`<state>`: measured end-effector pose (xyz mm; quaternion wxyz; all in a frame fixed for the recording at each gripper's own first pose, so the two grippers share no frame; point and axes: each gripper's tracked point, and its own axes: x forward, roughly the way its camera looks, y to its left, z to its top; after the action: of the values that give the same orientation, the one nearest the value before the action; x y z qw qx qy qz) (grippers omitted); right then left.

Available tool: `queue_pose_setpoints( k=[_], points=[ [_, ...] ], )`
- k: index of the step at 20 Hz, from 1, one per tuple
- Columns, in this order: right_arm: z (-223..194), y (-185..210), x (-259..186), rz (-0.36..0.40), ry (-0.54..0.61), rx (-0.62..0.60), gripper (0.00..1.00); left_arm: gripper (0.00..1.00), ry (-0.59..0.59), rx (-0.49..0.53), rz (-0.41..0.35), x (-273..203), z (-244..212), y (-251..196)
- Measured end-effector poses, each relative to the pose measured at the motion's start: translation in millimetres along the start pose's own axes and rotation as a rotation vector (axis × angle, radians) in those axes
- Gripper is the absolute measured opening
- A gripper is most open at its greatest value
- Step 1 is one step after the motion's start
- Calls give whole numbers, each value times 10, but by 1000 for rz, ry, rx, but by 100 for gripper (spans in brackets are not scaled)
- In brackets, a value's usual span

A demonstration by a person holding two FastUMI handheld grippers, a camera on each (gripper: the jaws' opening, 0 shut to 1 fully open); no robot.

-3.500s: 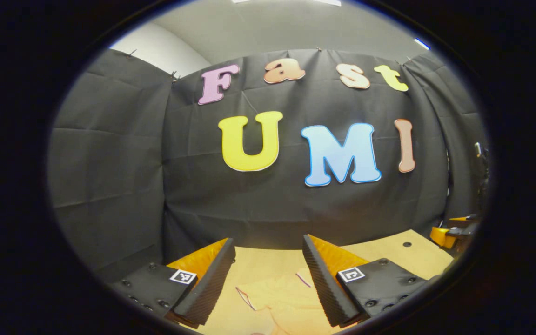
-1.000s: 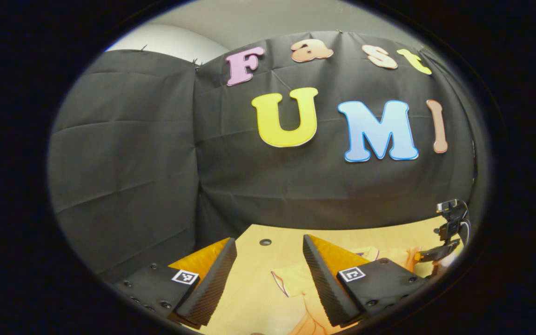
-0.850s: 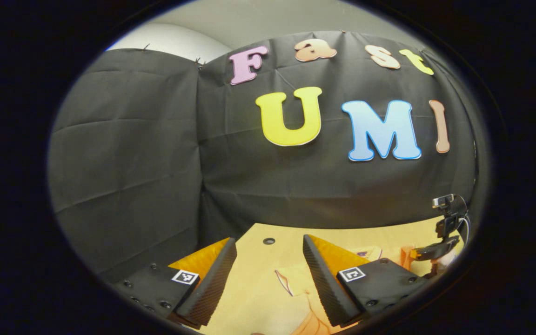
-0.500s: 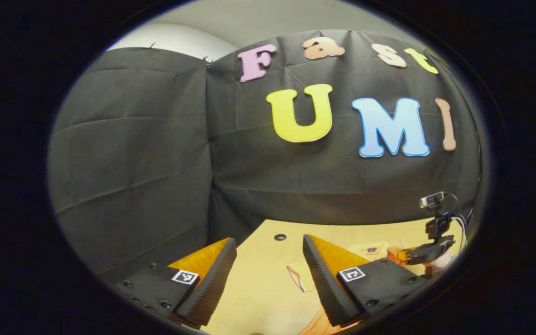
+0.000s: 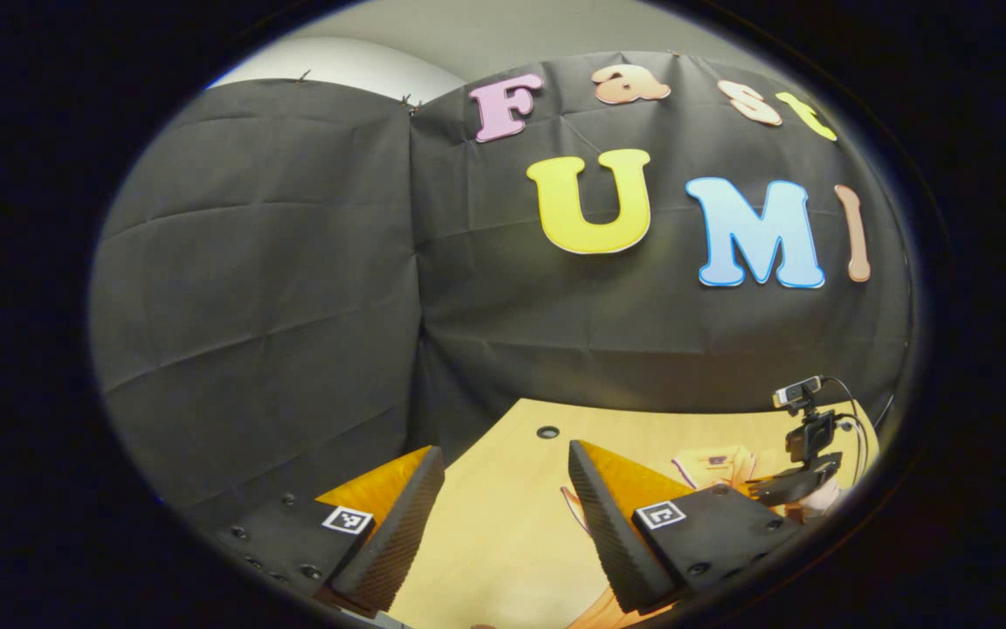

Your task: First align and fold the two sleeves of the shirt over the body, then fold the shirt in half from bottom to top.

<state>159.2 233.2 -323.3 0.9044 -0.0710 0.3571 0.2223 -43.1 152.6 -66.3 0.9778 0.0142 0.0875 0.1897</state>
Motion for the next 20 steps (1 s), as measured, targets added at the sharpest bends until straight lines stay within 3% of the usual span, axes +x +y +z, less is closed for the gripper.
queue_pose_setpoints(
  k=[1,2,3,4,11,12,13,20],
  points=[
    [17,18,-20,13,0,9,13,94,2,-1,-4,14,-24,-10],
    [20,21,-31,12,3,15,27,94,4,-1,-10,27,-44,-28],
    [32,13,-48,10,-5,16,26,94,5,-3,-17,58,-61,-45],
    [75,-2,-79,3,-17,19,33,94,6,-4,-25,82,-67,-67],
    [265,-13,-440,7,-83,54,33,95,36,-7,-105,439,-337,-325],
    [282,-13,-509,9,-93,60,37,94,44,-4,-121,505,-381,-379],
    [303,-24,-581,9,-102,66,33,95,52,0,-135,585,-452,-436],
    [340,-45,-1044,6,-161,133,34,94,147,12,-262,1103,-1063,-883]
  ],
)
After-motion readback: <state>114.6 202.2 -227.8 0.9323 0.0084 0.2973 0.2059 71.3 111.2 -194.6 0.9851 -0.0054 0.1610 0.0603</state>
